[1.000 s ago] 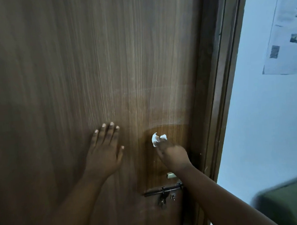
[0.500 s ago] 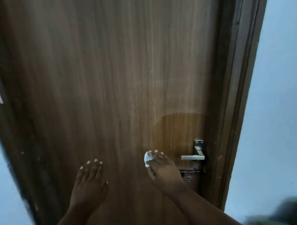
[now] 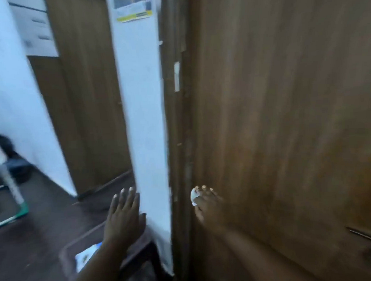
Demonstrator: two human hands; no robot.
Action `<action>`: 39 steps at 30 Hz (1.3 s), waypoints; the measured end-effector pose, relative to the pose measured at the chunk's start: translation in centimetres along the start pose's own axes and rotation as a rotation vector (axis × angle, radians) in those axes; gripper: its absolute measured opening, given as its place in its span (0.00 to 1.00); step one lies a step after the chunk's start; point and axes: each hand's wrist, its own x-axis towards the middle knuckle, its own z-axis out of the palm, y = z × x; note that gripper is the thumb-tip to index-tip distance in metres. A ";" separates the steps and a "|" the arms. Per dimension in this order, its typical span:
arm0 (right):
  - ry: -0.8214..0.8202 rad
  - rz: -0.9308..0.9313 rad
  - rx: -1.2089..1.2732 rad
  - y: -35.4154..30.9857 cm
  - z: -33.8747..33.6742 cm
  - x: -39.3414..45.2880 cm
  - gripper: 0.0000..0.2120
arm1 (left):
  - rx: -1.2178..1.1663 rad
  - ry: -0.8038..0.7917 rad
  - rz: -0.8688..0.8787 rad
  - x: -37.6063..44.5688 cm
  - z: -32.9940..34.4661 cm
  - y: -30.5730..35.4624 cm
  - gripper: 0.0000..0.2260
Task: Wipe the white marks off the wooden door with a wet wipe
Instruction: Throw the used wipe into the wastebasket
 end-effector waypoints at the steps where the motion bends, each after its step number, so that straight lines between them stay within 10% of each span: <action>1: -0.013 -0.025 0.000 -1.5 1.1 1.4 0.15 | 0.002 0.007 -0.021 0.2 -0.1 -2.0 0.31; 13: -0.105 -0.293 0.198 -18.8 13.1 16.2 0.15 | 0.108 -0.003 -0.320 1.6 2.8 -22.2 0.30; 39: -0.687 -0.530 0.200 -29.5 42.7 33.0 0.17 | -0.102 -0.440 -0.527 13.8 20.9 -42.8 0.36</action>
